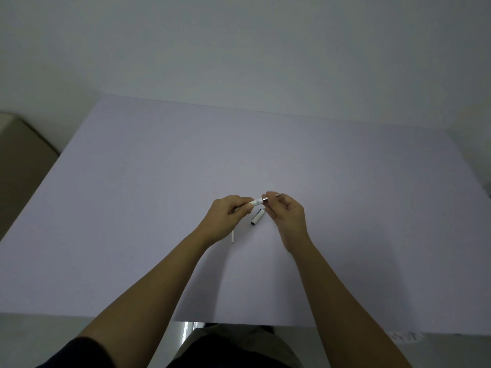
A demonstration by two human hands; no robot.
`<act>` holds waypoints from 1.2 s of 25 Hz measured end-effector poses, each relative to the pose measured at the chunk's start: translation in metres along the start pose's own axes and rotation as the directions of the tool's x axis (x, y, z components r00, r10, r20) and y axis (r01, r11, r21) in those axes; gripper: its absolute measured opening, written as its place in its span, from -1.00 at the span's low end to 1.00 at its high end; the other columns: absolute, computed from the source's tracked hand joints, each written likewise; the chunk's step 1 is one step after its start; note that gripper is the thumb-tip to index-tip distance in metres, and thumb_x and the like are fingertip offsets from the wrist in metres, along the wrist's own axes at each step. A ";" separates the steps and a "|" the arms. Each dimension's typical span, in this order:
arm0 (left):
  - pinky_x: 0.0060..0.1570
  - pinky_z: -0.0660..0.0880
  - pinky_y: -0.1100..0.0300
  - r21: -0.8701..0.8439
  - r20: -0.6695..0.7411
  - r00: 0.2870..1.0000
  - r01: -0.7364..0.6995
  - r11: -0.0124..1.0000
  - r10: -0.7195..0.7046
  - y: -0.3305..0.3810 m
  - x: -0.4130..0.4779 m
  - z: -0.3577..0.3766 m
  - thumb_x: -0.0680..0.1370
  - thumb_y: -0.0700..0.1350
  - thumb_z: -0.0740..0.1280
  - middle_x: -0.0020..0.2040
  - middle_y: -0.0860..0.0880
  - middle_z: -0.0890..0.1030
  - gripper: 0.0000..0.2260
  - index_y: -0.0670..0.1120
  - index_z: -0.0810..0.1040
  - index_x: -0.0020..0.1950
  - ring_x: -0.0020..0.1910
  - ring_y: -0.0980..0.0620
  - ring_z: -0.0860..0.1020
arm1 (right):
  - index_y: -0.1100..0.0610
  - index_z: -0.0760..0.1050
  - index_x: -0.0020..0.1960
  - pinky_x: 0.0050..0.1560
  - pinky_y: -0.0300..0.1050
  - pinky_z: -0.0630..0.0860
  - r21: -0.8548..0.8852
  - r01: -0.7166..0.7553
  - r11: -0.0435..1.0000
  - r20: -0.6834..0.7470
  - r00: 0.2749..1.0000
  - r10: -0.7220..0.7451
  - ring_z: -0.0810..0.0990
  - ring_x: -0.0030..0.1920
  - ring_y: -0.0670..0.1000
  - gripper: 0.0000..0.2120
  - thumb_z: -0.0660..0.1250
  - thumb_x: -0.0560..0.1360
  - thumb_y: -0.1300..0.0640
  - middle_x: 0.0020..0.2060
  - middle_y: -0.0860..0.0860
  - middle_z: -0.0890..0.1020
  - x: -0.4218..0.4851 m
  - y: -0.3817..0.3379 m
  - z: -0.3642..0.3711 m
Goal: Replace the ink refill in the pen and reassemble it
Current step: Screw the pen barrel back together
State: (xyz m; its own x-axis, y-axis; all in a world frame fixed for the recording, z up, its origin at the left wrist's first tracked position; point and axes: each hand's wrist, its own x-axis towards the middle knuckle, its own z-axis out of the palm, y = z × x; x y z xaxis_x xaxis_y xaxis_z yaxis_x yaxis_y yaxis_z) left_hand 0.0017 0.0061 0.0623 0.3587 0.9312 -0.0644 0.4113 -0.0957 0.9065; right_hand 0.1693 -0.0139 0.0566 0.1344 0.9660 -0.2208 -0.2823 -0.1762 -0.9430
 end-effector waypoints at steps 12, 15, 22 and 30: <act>-0.19 0.36 0.28 0.006 -0.004 1.000 0.009 1.000 -0.009 0.003 0.002 0.002 0.57 -0.05 0.24 -0.14 -0.10 0.59 -0.82 0.10 0.60 0.08 -0.23 0.11 0.46 | 0.04 0.63 -0.11 -0.03 -0.28 0.55 0.016 -0.007 1.000 0.010 1.000 0.007 0.66 -0.04 -0.10 -0.87 0.31 0.51 0.15 -0.18 -0.07 0.71 0.003 -0.001 -0.002; -0.18 0.37 0.26 0.011 0.001 1.000 0.009 1.000 -0.009 0.004 0.002 0.003 0.57 -0.04 0.24 -0.14 -0.09 0.59 -0.83 0.11 0.60 0.07 -0.22 0.10 0.47 | 0.07 0.61 -0.12 0.01 -0.23 0.53 -0.004 0.011 1.000 -0.013 1.000 -0.011 0.66 -0.07 -0.10 -0.89 0.31 0.50 0.12 -0.20 -0.07 0.69 0.003 0.000 -0.003; -0.18 0.37 0.26 0.003 0.002 1.000 0.001 1.000 -0.001 0.005 0.002 0.003 0.57 -0.05 0.24 -0.14 -0.09 0.60 -0.82 0.08 0.60 0.08 -0.23 0.12 0.45 | 0.09 0.62 -0.12 0.06 -0.16 0.50 -0.039 0.016 0.999 -0.010 1.000 -0.017 0.63 -0.07 -0.10 -0.89 0.32 0.50 0.12 -0.18 -0.03 0.67 0.003 0.000 -0.003; -0.15 0.40 0.24 0.008 0.009 1.000 0.008 1.000 -0.008 0.005 0.002 0.004 0.57 -0.05 0.24 -0.13 -0.04 0.61 -0.82 0.10 0.60 0.08 -0.19 0.11 0.49 | 0.07 0.62 -0.09 0.06 -0.16 0.51 -0.012 0.015 1.000 -0.002 1.000 -0.015 0.65 -0.05 -0.11 -0.89 0.32 0.49 0.10 -0.16 -0.06 0.69 0.002 0.002 -0.003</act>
State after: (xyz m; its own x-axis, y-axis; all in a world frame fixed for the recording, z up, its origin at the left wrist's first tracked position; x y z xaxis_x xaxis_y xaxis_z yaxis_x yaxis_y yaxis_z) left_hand 0.0079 0.0061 0.0646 0.3632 0.9286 -0.0756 0.4204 -0.0909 0.9028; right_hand 0.1724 -0.0129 0.0538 0.1405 0.9681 -0.2075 -0.2693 -0.1643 -0.9489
